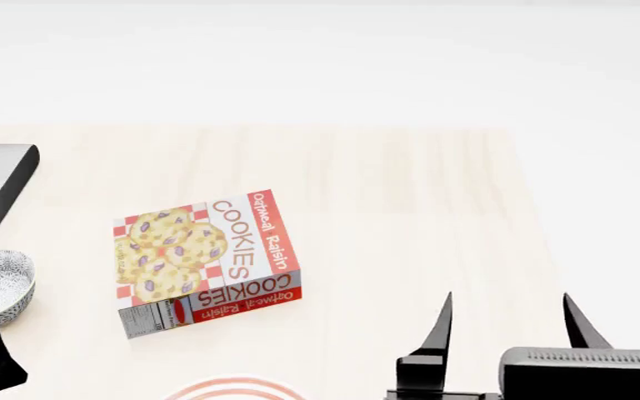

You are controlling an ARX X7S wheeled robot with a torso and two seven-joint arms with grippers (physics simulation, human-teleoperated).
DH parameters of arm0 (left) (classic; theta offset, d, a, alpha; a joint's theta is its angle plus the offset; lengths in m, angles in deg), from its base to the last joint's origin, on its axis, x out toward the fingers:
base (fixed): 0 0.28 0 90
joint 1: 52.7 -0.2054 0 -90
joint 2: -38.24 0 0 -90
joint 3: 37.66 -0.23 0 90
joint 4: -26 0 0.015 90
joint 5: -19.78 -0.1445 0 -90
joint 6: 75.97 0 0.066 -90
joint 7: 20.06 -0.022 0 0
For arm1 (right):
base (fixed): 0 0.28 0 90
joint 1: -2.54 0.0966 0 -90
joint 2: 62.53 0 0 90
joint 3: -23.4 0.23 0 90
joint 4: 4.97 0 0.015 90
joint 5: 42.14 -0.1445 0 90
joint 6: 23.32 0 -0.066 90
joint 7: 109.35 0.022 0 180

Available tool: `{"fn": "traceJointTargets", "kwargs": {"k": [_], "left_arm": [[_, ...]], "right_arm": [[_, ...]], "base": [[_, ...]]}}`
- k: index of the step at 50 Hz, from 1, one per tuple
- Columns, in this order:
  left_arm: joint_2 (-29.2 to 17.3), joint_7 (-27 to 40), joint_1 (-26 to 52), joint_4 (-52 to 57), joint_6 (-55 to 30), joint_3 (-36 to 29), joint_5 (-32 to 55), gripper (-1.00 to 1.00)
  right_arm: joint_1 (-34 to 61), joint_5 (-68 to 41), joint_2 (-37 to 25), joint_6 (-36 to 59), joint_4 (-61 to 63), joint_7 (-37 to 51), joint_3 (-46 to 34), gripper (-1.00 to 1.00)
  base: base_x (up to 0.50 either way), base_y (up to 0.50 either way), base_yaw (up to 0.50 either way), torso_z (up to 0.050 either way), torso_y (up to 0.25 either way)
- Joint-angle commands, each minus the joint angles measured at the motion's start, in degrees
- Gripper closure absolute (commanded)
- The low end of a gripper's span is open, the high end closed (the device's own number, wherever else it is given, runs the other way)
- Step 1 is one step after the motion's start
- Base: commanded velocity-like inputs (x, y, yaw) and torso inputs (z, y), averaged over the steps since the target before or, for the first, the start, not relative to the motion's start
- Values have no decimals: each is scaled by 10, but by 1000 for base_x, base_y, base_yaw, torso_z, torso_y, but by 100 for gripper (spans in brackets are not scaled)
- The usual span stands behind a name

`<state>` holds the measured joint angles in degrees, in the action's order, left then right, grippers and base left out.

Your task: Pick the akita bowl next to the plate and place it on the plate.

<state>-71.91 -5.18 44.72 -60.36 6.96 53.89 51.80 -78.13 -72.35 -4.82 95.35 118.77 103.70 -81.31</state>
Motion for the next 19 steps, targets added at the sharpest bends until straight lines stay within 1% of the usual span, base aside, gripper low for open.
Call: {"fn": "traceJointTargets", "kwargs": {"k": [1, 19], "left_arm": [[-3, 2, -3, 6, -1, -1, 2, -100], [-12, 9, -8, 36, -9, 1, 10, -100]], "right_arm": [[-15, -10, -18, 3, 33, 20, 31, -100], [-38, -30, -40, 14, 77, 45, 69, -100]], "base": [[0, 0, 0, 0, 0], [0, 0, 0, 0, 0]]}}
